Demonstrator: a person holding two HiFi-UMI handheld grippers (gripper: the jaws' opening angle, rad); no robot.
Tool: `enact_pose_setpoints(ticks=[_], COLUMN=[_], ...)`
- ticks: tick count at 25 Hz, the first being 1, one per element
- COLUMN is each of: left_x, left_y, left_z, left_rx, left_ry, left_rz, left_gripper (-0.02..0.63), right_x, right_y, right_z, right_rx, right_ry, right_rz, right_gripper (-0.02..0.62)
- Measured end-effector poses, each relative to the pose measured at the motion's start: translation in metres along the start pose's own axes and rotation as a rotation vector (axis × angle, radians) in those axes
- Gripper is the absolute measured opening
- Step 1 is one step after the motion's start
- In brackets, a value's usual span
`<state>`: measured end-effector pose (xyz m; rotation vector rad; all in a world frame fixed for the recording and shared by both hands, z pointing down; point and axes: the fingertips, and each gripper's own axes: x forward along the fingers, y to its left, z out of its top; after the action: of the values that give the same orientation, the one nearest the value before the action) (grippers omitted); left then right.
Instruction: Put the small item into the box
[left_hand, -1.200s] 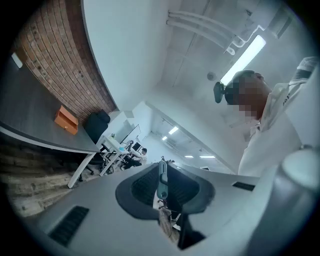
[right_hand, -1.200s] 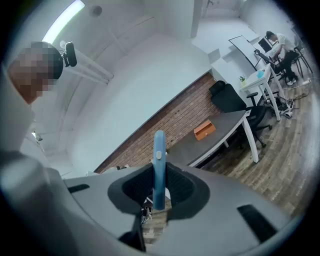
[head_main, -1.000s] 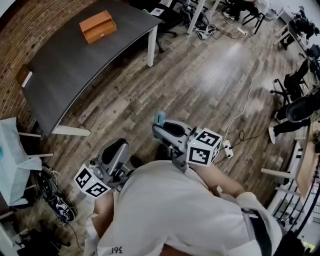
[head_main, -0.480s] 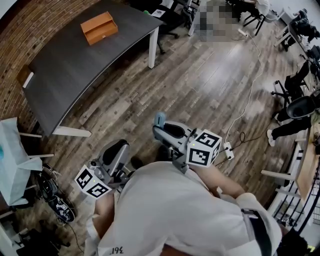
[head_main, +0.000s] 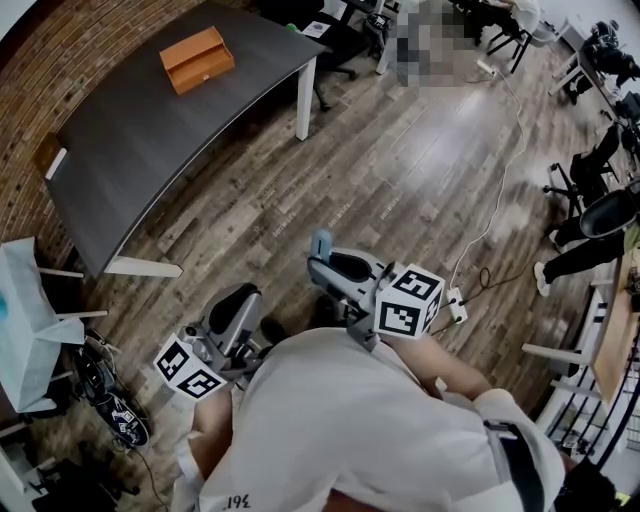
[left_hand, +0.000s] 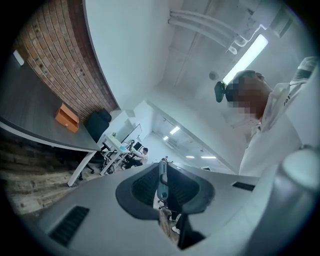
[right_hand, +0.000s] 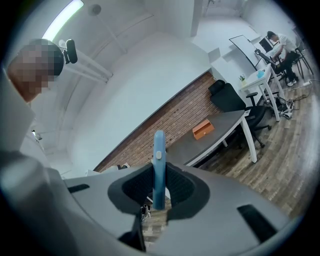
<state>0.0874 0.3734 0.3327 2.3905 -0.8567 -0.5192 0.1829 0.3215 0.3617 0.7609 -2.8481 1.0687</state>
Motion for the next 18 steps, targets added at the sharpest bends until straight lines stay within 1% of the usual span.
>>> enact_pose_setpoints(ticks=[10,18], left_x=[0.035,0.072], left_y=[-0.003,-0.009], left_z=[-0.019,-0.034], left_rx=[-0.013,-0.001], left_ry=[-0.018,-0.026], left_rz=[0.021,0.041], left_gripper=[0.057,0.057], right_x=[-0.025,-0.049], right_y=[-0.026,-0.055], right_z=[0.012,0.032], right_rx=[-0.012,0.017], right_ry=[0.030,0.006], right_rz=[0.013,0.035], right_gripper=[0.081,0.081])
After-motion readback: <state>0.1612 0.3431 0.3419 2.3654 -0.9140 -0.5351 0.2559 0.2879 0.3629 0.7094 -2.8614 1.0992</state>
